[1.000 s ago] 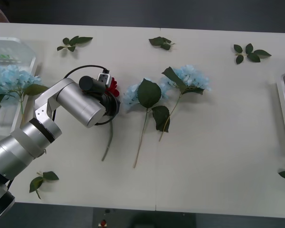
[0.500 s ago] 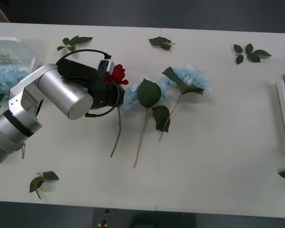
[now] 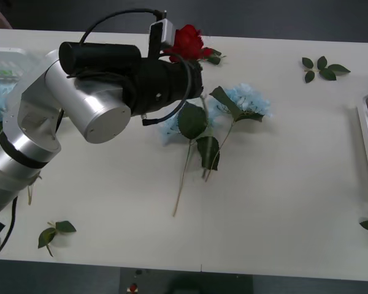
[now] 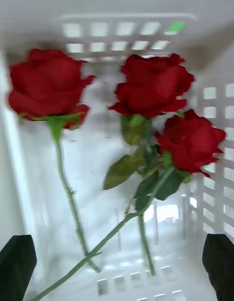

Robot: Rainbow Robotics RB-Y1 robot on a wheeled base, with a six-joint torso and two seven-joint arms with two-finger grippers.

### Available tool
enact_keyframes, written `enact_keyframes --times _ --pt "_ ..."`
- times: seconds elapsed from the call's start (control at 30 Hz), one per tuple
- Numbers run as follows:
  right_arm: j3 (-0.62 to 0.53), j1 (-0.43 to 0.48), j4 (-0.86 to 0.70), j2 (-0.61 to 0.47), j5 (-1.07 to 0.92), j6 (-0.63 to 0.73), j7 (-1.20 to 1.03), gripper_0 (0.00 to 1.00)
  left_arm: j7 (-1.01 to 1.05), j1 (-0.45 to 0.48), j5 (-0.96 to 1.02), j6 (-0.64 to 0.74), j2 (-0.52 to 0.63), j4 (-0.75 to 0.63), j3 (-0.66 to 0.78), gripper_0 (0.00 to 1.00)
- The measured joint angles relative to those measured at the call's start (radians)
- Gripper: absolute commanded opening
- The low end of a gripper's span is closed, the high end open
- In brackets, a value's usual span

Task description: Put the red flowers into the right box and the blue flowers into the left box

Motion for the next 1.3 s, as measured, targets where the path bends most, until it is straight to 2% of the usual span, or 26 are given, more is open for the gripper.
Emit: enact_keyframes --times 0.1,0.3,0.63,0.8,1.03,1.3 --pt "-0.039 -0.002 -0.028 0.000 -0.074 0.065 0.109 1.00 -0.003 -0.010 -0.032 -0.050 -0.072 -0.001 0.001 0.00" --pt "-0.097 -0.021 -0.028 0.000 -0.290 0.165 0.226 1.00 -0.005 -0.010 -0.116 -0.052 -0.199 -0.004 0.001 0.00" --pt "-0.100 -0.053 -0.028 0.000 -0.634 0.286 0.397 1.00 -0.003 -0.010 -0.265 -0.053 -0.377 -0.005 0.001 0.00" --pt "-0.100 -0.057 -0.028 0.000 -0.799 0.343 0.398 1.00 0.023 -0.010 -0.337 -0.113 -0.418 -0.005 0.001 0.00" --pt "-0.067 -0.057 -0.028 0.000 -1.043 0.365 0.316 1.00 0.223 -0.010 -0.497 -0.167 -0.433 -0.005 -0.020 0.00" --pt "-0.059 -0.079 -0.028 0.063 -1.175 0.388 0.179 1.00 0.225 -0.008 -0.552 -0.169 -0.433 -0.005 -0.044 0.00"
